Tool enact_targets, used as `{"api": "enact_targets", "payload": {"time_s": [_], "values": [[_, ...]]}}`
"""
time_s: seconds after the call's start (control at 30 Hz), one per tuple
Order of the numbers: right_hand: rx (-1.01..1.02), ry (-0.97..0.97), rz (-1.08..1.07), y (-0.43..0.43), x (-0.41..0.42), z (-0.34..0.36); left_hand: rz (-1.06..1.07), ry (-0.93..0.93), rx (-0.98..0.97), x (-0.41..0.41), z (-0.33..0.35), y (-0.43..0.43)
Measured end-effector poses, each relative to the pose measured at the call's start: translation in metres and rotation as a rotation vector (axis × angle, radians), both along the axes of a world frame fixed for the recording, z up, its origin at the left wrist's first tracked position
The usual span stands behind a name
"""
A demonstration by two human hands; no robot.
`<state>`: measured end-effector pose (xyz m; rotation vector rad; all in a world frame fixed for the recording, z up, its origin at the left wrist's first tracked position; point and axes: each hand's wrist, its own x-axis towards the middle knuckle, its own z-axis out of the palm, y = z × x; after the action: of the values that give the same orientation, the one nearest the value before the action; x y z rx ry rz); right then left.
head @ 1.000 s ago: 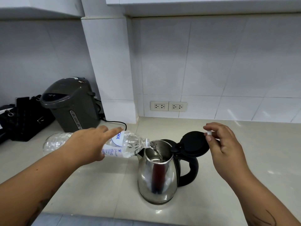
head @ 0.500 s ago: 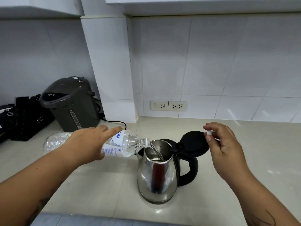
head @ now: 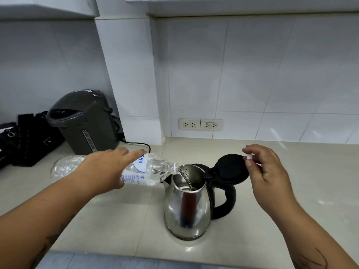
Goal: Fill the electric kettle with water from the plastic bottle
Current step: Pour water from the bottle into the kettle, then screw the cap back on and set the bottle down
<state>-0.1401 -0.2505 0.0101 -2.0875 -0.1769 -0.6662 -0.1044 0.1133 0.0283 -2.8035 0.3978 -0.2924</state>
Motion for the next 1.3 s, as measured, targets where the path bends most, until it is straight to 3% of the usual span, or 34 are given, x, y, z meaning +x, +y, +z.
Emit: {"api": "enact_targets", "payload": {"time_s": [0.27,0.47,0.63,0.73,0.97,1.1,1.3], "values": [[-0.012,0.001,-0.006,0.000,-0.003,0.001,0.044,0.042,-0.065,-0.005,-0.002,-0.003],[-0.101,-0.049,-0.087,0.012,-0.002,0.021,0.107,0.107,-0.281,-0.014,-0.008,-0.010],[-0.102,-0.008,0.156,0.056,0.011,0.054,0.134,0.215,-0.678,-0.022,-0.008,-0.007],[-0.068,0.076,0.336,0.085,0.021,0.070,0.117,0.252,-0.803,-0.030,-0.004,-0.007],[-0.202,0.150,0.534,0.107,0.027,0.087,0.068,0.280,-0.898,-0.042,0.003,-0.006],[-0.316,0.069,0.592,0.106,0.024,0.096,0.067,0.295,-0.904,-0.049,0.008,-0.002],[-0.597,0.048,0.399,0.125,0.027,0.095,0.047,0.248,-0.742,-0.057,0.012,-0.014]]}}
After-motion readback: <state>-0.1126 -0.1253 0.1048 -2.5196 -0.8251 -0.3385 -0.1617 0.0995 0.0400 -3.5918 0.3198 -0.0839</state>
